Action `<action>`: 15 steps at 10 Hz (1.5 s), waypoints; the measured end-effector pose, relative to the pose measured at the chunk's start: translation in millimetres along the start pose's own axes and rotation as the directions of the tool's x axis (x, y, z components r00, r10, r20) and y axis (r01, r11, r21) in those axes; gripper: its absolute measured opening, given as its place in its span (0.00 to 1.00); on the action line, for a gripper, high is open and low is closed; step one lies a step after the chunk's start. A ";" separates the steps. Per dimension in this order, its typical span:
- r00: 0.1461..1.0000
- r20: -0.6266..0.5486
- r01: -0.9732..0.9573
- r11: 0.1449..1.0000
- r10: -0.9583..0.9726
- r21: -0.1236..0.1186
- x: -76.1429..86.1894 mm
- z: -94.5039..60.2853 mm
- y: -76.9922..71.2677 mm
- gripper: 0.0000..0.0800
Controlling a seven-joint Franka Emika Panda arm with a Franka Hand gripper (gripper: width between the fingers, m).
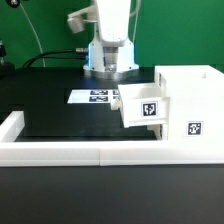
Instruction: Assemble drawer
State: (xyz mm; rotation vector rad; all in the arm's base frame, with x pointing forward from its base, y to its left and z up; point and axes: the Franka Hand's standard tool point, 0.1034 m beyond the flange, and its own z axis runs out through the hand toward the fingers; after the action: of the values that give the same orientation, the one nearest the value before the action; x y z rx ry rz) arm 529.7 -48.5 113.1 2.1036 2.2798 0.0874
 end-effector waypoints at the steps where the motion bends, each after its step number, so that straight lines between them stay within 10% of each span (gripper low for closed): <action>1: 0.999 -0.038 -0.002 1.000 0.002 0.002 -15.4 3.4 -1.1 0.81; 5: 0.982 -0.187 -0.001 0.998 0.012 0.062 -35.6 39.6 1.0 0.81; 15: 0.972 -0.172 -0.143 0.982 0.163 0.122 32.9 50.1 6.7 0.81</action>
Offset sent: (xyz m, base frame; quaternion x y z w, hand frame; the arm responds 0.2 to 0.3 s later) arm 0.0132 0.0141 -0.0210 0.0171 0.2225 -0.0007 0.9748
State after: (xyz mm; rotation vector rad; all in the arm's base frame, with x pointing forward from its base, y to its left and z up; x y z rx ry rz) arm 537.0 -14.4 63.8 2.4202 2.2598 0.1694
